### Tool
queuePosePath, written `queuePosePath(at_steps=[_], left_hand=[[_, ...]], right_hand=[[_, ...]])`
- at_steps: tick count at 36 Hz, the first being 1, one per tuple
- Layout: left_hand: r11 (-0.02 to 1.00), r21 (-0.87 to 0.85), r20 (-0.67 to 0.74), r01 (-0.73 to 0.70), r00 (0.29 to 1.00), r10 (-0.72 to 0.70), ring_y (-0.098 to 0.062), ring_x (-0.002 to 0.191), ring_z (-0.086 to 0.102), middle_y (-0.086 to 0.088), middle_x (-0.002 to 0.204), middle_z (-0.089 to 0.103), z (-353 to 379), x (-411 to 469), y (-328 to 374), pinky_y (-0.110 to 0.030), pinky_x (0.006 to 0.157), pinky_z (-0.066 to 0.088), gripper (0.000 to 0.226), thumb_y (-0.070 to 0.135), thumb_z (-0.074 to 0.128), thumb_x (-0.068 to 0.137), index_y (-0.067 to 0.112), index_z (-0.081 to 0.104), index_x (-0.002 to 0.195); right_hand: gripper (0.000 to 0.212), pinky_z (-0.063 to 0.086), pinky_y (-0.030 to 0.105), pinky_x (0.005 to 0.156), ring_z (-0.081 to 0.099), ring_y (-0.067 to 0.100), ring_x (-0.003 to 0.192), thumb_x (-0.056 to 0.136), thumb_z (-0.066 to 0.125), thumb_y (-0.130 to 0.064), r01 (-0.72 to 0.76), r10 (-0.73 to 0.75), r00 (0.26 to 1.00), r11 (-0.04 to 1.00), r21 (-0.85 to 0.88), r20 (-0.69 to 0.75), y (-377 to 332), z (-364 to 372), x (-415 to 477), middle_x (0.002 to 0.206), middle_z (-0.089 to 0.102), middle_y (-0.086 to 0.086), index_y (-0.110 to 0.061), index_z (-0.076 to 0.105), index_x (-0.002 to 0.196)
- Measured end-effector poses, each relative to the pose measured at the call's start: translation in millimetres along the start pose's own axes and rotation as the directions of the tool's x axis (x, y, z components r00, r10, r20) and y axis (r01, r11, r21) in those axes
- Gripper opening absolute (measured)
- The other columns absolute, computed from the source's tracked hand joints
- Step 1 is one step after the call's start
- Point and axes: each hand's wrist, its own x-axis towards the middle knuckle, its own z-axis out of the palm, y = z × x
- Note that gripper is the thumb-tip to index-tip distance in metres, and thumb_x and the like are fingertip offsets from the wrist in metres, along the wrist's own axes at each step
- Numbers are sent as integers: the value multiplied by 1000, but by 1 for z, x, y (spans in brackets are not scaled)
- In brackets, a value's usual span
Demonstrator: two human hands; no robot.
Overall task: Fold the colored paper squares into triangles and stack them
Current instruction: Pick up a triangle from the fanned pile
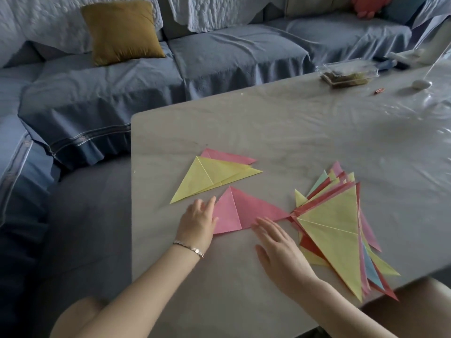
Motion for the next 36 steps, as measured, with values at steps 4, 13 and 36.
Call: queuePosePath(at_steps=[4, 13, 36], left_hand=[[934, 136, -178, -329, 920, 350, -22, 82, 68, -6, 96, 67, 18, -15, 2, -26, 68, 54, 27, 22, 58, 78, 11, 70, 99], [930, 11, -25, -368, 929, 369, -13, 101, 65, -1, 114, 67, 35, -47, 5, -22, 86, 48, 36, 12, 69, 68, 12, 70, 104], [972, 220, -126, -82, 986, 112, -20, 77, 71, -4, 82, 73, 7, -64, -46, -31, 66, 56, 32, 22, 50, 81, 7, 74, 66]], right_hand=[[45, 47, 30, 91, 62, 18, 109, 81, 36, -29, 129, -129, 992, 984, -124, 8, -7, 9, 11, 114, 65, -2, -16, 69, 109], [28, 48, 31, 91, 66, 13, 91, 73, 57, -28, 154, -163, 986, 961, -231, -22, 5, 14, 22, 93, 65, -8, -21, 72, 96], [35, 35, 31, 93, 66, 26, 80, 83, 39, -22, 25, -70, 990, 940, -339, -123, 58, -18, 15, 80, 66, 4, -7, 71, 81]])
